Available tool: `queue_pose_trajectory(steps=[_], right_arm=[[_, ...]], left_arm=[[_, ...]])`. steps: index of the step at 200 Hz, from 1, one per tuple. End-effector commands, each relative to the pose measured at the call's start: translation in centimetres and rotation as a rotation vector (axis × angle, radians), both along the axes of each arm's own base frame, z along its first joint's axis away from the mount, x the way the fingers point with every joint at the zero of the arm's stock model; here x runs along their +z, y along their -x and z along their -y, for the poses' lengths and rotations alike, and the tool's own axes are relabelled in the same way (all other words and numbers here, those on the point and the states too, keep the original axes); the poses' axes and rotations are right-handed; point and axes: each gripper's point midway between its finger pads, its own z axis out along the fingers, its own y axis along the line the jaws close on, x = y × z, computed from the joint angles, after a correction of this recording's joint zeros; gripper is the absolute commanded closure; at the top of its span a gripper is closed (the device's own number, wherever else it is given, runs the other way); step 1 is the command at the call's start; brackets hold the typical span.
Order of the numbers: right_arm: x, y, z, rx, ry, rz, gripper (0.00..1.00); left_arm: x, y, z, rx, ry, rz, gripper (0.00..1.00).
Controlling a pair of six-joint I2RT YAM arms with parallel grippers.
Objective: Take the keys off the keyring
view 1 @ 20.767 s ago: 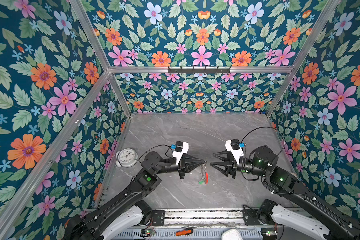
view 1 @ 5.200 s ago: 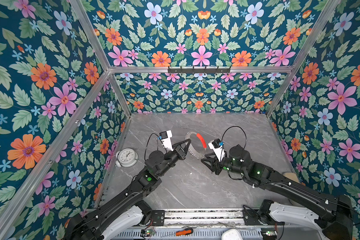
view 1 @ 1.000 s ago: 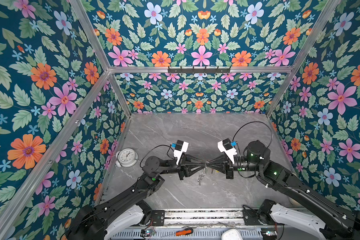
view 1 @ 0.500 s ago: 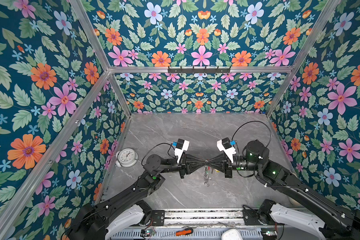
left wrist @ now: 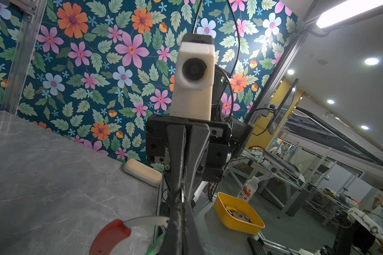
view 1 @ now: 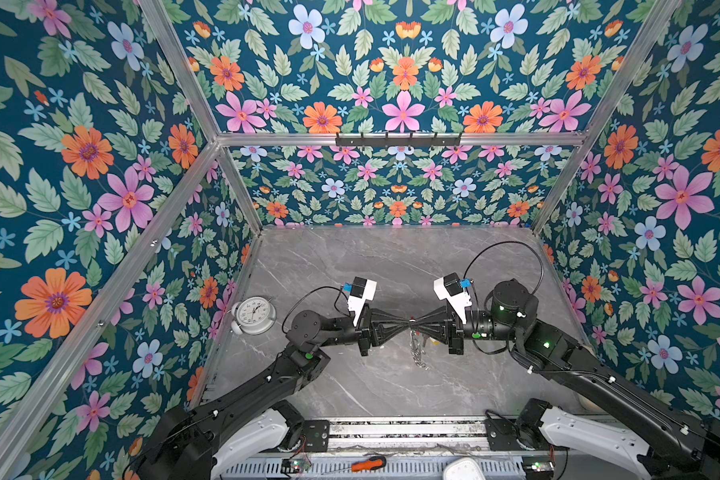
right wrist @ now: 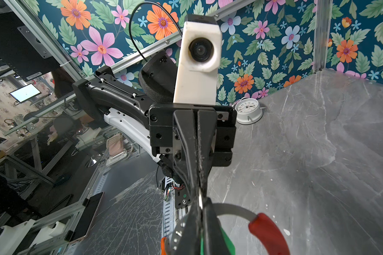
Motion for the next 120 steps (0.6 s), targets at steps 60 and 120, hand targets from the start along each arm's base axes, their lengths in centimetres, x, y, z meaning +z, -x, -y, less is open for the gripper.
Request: queue_pose_trajectory(steps=[60,120], right_arm=[[1.8,-2.0,3.4,-0.260,-0.147,0.109,0.54],[1.2,-2.9,3.3,-0.297,-0.158,0.090,0.50]], left_arm=[[1.3,-2.0,-1.2,0.209,0.030,0.042,1.00],[1.1,-3.6,-1.7,0.327,-0.004,0.031,1.00]])
